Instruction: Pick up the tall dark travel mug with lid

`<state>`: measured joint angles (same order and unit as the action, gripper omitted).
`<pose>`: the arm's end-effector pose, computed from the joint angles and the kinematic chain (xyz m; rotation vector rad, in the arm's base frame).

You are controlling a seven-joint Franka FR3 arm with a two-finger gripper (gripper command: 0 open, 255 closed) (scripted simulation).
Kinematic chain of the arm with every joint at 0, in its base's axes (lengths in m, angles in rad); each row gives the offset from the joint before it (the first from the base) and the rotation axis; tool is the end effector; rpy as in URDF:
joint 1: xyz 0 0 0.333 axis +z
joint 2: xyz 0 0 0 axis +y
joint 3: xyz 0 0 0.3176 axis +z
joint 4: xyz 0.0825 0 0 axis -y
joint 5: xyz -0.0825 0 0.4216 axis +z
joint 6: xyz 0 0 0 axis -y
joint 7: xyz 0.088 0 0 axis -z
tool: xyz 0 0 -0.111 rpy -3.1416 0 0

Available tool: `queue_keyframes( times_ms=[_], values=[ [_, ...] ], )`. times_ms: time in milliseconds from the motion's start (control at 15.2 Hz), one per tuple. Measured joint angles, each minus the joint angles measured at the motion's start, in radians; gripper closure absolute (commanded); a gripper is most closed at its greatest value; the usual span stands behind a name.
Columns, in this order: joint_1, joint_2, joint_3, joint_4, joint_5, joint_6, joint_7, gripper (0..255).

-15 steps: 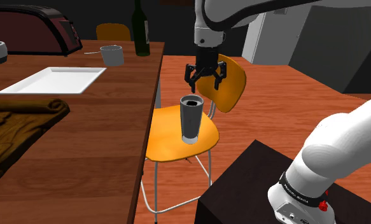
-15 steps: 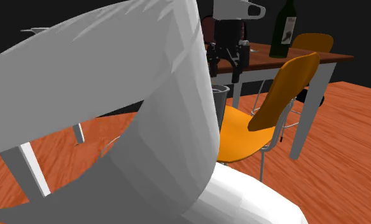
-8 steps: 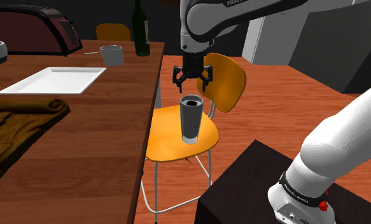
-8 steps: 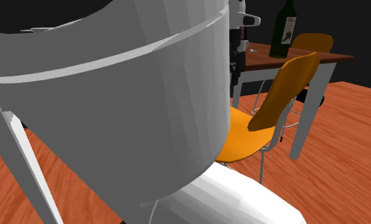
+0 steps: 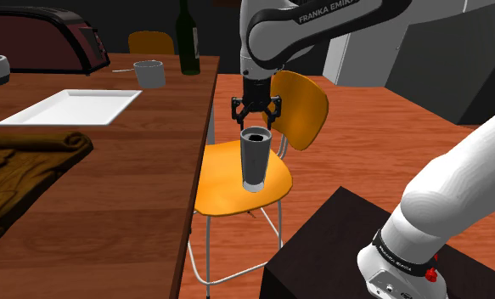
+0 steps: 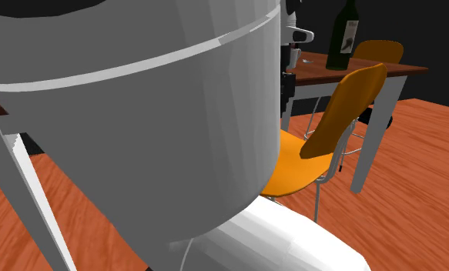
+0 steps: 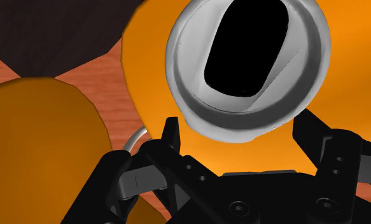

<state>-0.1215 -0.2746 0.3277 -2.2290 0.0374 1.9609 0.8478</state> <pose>0.4935 0.1115 0.4616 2.9215 -1.0133 0.0316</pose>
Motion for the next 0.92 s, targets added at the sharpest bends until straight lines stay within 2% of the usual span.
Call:
queue_keyframes(
  times_ms=[528, 924],
  values=[
    [0.000, -0.001, 0.000, -0.001, 0.000, 0.001, 0.000, 255],
    [-0.001, -0.010, -0.005, 0.055, 0.002, -0.068, -0.005, 255]
  ],
)
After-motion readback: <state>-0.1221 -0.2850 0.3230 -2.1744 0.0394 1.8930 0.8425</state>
